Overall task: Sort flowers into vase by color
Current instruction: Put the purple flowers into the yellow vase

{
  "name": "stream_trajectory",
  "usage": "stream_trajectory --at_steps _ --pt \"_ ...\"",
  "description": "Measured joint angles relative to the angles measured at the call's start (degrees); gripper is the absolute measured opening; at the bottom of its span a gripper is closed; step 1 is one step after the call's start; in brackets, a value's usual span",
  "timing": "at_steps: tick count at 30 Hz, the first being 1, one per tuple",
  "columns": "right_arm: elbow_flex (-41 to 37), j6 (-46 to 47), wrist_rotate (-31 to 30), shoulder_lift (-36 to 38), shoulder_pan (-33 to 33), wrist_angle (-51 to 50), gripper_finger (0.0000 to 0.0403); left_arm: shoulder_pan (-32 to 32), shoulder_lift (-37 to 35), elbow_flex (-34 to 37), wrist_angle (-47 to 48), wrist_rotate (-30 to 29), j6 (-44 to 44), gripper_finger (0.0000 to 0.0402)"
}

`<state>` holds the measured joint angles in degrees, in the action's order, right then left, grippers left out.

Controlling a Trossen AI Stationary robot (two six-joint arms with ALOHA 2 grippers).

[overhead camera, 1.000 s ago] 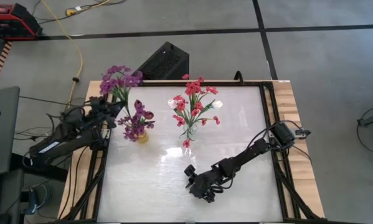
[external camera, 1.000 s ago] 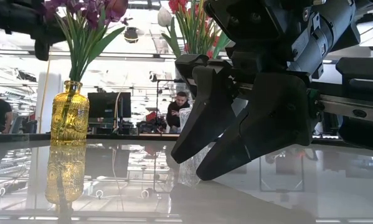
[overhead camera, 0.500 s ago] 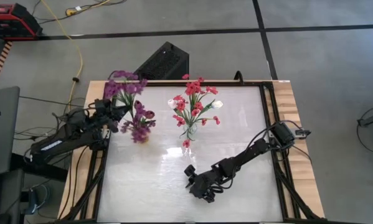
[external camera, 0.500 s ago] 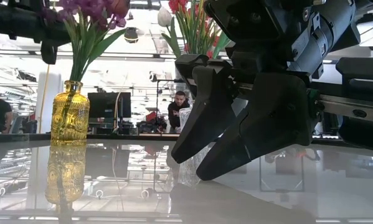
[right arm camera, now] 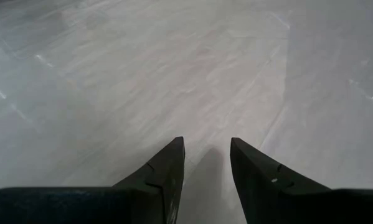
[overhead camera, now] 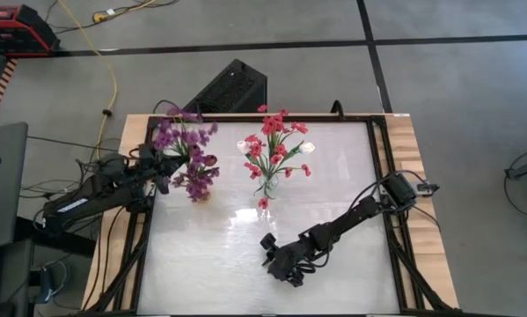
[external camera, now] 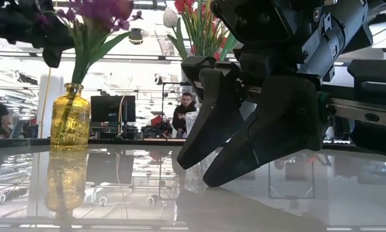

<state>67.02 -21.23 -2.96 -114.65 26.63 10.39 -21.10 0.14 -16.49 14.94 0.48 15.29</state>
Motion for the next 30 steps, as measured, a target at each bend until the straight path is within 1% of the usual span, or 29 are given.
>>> stream_trajectory --at_steps 5,14,20,30 --pt "0.00 0.00 0.00 0.00 0.00 0.00 0.0159 0.00 0.07 0.00 5.43 1.30 -0.03 0.0000" --pt "0.00 0.00 0.00 0.00 0.00 0.00 0.0159 0.00 0.20 0.00 5.60 1.72 0.31 0.0000" --pt "0.00 0.00 0.00 0.00 0.00 0.00 0.0159 0.00 0.22 0.00 7.27 0.62 3.61 0.0000" --pt "0.00 0.00 0.00 0.00 0.00 0.00 0.0159 0.00 0.22 0.00 8.48 0.62 8.72 0.0000"
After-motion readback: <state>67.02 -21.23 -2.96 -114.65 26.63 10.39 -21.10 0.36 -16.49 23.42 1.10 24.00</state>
